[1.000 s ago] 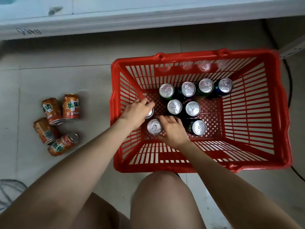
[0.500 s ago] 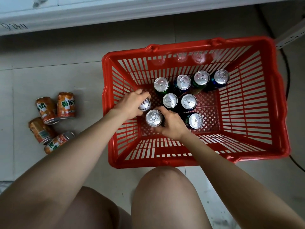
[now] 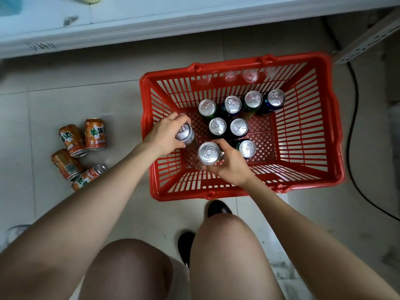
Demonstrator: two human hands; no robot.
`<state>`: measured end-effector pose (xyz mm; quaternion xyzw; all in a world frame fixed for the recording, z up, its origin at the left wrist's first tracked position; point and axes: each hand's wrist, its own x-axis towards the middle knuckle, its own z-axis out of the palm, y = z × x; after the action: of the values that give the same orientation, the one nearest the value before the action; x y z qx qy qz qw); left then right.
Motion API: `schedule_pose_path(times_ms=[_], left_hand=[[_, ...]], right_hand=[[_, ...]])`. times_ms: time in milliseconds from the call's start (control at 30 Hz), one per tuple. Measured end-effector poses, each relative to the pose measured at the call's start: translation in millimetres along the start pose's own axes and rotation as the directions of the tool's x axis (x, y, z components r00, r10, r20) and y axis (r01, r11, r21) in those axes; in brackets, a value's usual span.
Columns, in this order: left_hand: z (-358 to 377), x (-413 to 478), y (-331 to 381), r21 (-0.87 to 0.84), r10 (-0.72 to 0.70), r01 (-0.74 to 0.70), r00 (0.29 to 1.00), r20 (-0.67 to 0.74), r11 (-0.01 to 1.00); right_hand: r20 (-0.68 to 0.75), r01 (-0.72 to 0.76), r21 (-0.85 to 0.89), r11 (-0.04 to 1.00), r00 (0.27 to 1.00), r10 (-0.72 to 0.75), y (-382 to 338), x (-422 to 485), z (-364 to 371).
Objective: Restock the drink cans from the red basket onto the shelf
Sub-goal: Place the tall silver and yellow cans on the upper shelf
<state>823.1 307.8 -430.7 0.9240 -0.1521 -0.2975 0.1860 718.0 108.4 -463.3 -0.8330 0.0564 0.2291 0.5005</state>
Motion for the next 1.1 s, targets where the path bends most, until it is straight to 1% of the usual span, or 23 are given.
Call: schedule_pose_path(times_ms=[167,367,633,767,933,1100], left_hand=[[-29.7,-30.9,22.0,-0.054,0.01,-0.013,0.998,-0.065,0.998],[-77.5,-66.7,55.6,-0.134,-0.031,0.007,0.984,-0.177,0.991],[-159.3,-116.7,110.4,-0.228,-0.068,-0.011,0.94,-0.334,0.974],[-202.6,-152.2,140.5,-0.253,-0.063,-0.044,0.916,-0.397,0.966],[-245.4,-200.3,172.1,-0.27,-0.072,-0.058,0.891,-0.448,0.961],[-278.4,-257.4,209.7,-0.326,-0.071,-0.117,0.855,-0.514,0.938]], right_hand=[[-0.068,-0.029,0.065,0.997,0.997,0.033,-33.6,-32.5,-25.1],[-0.15,-0.095,0.174,0.98,0.981,0.122,-86.0,-67.7,-68.0],[-0.195,-0.077,0.247,0.966,0.972,0.128,-178.3,-101.2,-137.1],[-0.232,-0.032,0.231,0.972,0.969,0.088,-229.9,-122.5,-170.2],[-0.262,0.038,0.262,0.964,0.964,0.033,-289.3,-156.1,-203.3],[-0.329,0.167,0.254,0.953,0.941,-0.077,-341.1,-203.6,-227.2]])
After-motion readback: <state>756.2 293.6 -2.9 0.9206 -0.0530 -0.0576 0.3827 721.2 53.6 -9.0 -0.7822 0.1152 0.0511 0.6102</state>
